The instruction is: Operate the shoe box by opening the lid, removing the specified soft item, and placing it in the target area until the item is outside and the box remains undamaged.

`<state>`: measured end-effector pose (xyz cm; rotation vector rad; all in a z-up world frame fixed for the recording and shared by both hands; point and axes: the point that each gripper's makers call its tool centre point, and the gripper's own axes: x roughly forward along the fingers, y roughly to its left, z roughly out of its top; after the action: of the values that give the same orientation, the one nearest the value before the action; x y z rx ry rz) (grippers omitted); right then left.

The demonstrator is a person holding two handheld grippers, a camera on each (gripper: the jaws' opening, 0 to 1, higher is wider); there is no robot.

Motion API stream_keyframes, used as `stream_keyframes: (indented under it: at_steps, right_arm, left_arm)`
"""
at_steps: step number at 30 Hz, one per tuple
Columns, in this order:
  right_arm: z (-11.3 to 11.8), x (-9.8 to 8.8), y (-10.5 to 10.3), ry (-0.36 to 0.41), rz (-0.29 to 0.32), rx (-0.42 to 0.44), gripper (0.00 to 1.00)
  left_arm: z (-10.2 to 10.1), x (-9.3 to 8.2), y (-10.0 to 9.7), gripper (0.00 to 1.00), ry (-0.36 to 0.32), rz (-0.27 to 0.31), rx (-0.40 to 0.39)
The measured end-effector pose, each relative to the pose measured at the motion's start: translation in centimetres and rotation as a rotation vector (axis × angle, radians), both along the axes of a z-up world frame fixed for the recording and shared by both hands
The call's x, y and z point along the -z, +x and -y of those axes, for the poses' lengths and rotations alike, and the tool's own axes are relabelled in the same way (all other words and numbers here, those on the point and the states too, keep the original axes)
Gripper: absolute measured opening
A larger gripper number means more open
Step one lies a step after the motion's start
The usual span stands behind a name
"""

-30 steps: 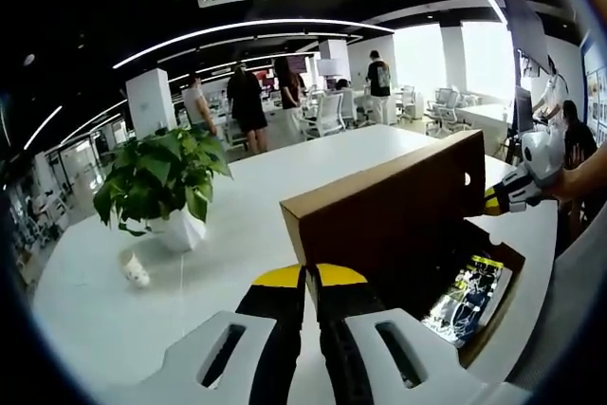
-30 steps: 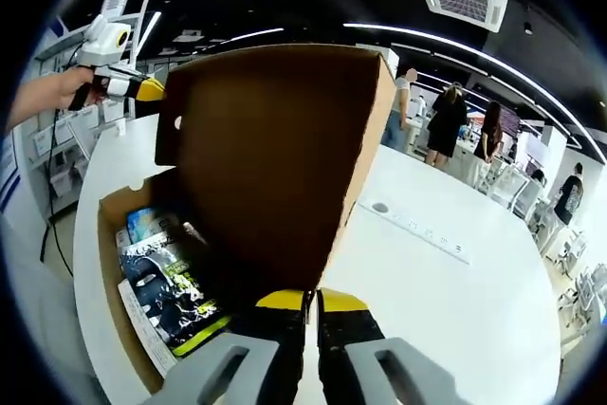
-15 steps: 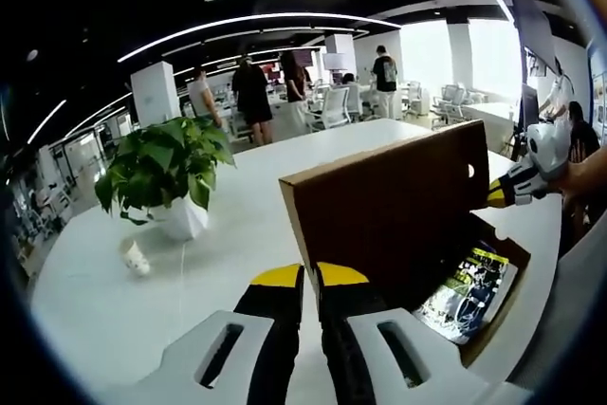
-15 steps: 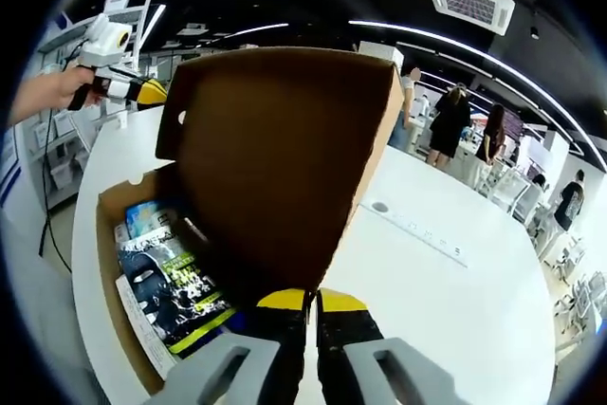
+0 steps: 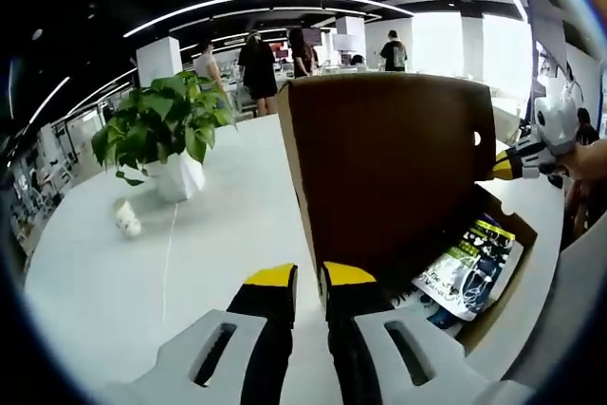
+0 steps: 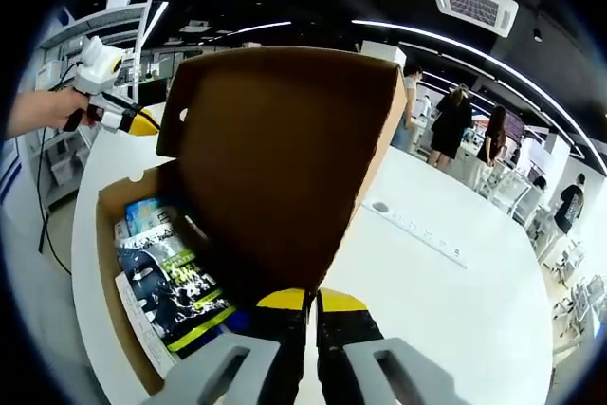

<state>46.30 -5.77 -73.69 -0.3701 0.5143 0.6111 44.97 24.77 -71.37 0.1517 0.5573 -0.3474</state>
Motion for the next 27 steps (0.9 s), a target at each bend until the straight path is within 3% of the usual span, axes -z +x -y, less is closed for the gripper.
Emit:
stream_keyframes:
  at_steps: [11,27]
  right_arm:
    - [0.0,0.0,0.1,0.006,-0.008,0.005,0.0]
    - [0.0,-0.3,0.6,0.018,-0.007,0.018,0.0]
  left_arm:
    - [0.3,2.2,0.4,0.08,-0.027,-0.053,-0.039]
    - [0.9,2.2,1.0,0.01,-0.029,-0.056,-0.048]
